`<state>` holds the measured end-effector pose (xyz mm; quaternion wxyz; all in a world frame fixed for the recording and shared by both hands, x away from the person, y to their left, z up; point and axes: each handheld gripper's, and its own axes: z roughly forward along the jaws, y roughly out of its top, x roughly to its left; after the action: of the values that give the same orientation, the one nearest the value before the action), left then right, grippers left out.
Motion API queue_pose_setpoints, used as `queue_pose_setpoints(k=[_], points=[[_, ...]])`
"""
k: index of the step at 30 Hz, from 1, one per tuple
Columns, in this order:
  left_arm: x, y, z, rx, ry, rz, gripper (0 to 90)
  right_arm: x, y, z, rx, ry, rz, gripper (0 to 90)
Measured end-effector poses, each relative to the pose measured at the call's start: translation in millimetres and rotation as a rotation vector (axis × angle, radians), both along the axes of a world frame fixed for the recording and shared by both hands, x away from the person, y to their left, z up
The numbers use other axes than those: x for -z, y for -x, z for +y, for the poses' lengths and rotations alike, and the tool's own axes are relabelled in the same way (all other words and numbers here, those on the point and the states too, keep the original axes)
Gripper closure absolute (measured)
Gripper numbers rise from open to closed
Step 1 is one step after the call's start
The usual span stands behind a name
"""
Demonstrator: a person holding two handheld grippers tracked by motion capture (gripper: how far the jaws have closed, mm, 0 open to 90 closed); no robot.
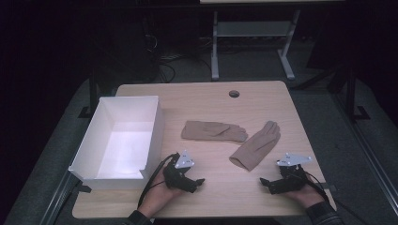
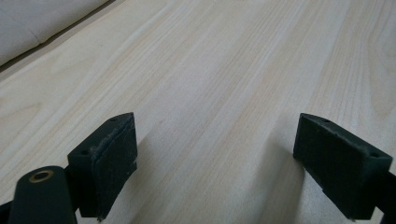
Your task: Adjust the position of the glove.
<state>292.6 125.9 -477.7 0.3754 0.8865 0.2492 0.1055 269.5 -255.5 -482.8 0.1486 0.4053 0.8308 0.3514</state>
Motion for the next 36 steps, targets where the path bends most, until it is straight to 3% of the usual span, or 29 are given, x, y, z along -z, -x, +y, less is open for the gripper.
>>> queue_pose_setpoints(k=[12, 15, 19, 24, 25, 27, 28, 30, 32, 36], points=[[-0.2, -1.9, -3.2, 0.002, -0.005, 0.001, 12.2, -0.6, -1.4, 0.5, -0.031, 0.008, 0.001, 1.8], [-0.4, -5.3, -6.6, 0.004, -0.004, 0.004, 12.2, -4.6, -2.7, 1.3, -0.047, 0.018, 0.013, 12.9], [-0.2, -5.3, -7.7, 0.005, -0.003, 0.004, 12.3, -8.9, -3.6, 0.6, -0.044, 0.019, 0.021, 16.3], [-0.1, -6.8, -8.4, 0.011, -0.005, 0.001, 12.3, -16.1, -6.5, 0.1, -0.047, -0.015, 0.018, 27.5], [0.0, -7.6, -9.1, 0.011, -0.002, 0.003, 12.4, -18.4, -8.5, 1.3, -0.056, -0.017, 0.012, 33.1], [0.0, -7.9, -9.5, 0.012, -0.001, 0.003, 12.3, -19.1, -9.8, 1.7, -0.060, -0.021, 0.006, 34.6], [0.0, -8.5, -9.5, 0.015, -0.002, 0.001, 12.4, -22.0, -13.3, 3.2, -0.057, -0.043, 0.011, 42.1], [0.0, -9.2, -9.5, 0.019, -0.003, 0.000, 12.4, -23.5, -15.3, 3.2, -0.058, -0.048, 0.015, 45.3], [0.1, -9.8, -9.4, 0.025, -0.003, 0.000, 12.4, -26.8, -21.6, 6.0, -0.059, -0.056, 0.031, 57.1], [0.2, -9.9, -9.0, 0.027, 0.000, 0.001, 12.5, -29.7, -27.7, 11.0, -0.070, -0.067, 0.028, 69.9]])
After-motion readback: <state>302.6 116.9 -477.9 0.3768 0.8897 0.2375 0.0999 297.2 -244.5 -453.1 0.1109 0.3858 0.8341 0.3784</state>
